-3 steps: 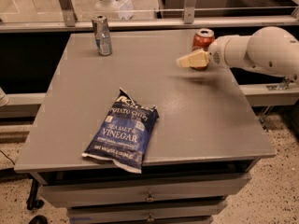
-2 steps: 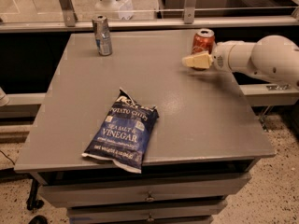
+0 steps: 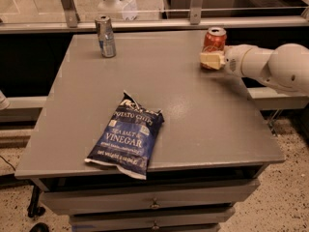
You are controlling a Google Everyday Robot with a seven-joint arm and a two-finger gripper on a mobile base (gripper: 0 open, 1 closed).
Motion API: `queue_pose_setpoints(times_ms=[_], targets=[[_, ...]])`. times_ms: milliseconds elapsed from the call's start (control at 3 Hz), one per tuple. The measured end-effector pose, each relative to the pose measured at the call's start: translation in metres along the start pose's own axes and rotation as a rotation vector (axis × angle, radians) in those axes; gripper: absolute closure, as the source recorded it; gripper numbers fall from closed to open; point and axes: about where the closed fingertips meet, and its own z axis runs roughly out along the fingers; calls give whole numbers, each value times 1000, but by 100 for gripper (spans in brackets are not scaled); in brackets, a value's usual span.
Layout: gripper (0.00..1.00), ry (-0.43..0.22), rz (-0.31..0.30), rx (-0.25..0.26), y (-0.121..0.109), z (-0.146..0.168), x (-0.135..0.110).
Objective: Move coke can near blue chip bag
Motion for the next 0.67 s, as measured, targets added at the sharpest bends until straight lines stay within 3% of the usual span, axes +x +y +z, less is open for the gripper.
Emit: queue_pose_setpoints(times_ms=[333, 667], targets=[[87, -27, 13, -29, 5, -11, -10], [100, -62, 28, -112, 32, -26, -23]])
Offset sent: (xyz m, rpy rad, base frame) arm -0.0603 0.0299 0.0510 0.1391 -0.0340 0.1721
